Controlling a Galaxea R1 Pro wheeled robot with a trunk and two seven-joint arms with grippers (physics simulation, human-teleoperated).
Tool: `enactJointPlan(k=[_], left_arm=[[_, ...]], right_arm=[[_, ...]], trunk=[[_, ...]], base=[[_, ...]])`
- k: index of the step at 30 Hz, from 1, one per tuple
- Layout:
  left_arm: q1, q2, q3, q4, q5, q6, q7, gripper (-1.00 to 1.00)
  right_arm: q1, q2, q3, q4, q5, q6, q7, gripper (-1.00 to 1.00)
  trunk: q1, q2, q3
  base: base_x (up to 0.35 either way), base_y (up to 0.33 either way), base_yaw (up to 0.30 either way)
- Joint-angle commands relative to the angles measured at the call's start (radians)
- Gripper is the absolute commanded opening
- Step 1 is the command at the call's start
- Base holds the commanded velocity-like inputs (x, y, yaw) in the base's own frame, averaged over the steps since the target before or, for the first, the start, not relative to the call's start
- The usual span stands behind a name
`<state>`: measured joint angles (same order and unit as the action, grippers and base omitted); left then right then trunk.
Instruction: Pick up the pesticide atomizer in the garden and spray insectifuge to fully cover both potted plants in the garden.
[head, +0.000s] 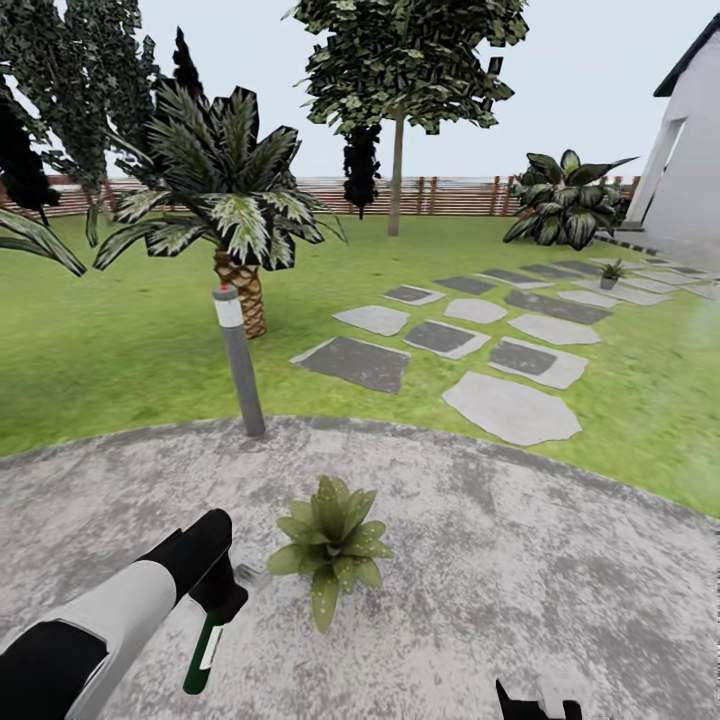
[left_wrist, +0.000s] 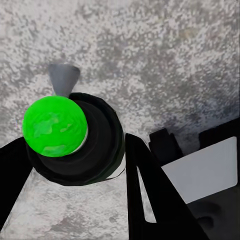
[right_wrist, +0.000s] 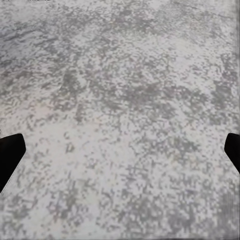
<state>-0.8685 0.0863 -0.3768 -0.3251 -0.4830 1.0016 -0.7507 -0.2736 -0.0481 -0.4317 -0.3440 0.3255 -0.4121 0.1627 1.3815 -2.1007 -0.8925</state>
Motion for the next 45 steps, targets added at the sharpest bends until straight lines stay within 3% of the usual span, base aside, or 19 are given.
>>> enactJointPlan(k=[1, 11, 24, 33, 39, 45], left_arm=[[0.000, 0.000, -0.002, -0.003, -0.009, 0.002, -0.010, -1.00], [0.009, 0.000, -0.003, -0.002, -0.008, 0.000, -0.012, -1.00], [0.019, 0.012, -0.001, 0.002, -0.010, -0.003, -0.014, -1.00], [0.016, 0.014, -0.002, 0.000, -0.011, -0.001, -0.013, -1.00], [-0.027, 0.010, -0.003, -0.001, -0.011, 0.003, -0.014, -1.00], [-0.018, 0.009, -0.004, 0.001, -0.012, 0.000, -0.012, -1.00]], right_arm=[[-0.001, 0.001, -0.009, 0.000, 0.004, -0.004, 0.008, 1.00], [-0.001, 0.001, -0.007, 0.000, 0.004, -0.004, 0.008, 1.00], [-0.001, 0.001, -0.007, 0.000, 0.004, -0.004, 0.008, 1.00], [-0.001, 0.001, -0.007, 0.000, 0.006, -0.004, 0.008, 1.00], [-0.002, 0.001, -0.005, 0.000, 0.003, -0.004, 0.008, 1.00], [-0.002, 0.001, -0.005, 0.000, 0.002, -0.004, 0.008, 1.00]], trunk=[[0.000, 0.000, -0.001], [0.000, 0.000, -0.001], [0.000, 0.000, -0.001], [0.000, 0.000, -0.001], [0.000, 0.000, -0.001], [0.000, 0.000, -0.001]], base=[[0.119, 0.315, -0.295], [0.218, 0.134, -0.232], [0.013, 0.005, -0.178], [-0.084, 0.165, -0.019], [-0.002, 0.003, 0.000], [-0.104, 0.103, 0.000]])
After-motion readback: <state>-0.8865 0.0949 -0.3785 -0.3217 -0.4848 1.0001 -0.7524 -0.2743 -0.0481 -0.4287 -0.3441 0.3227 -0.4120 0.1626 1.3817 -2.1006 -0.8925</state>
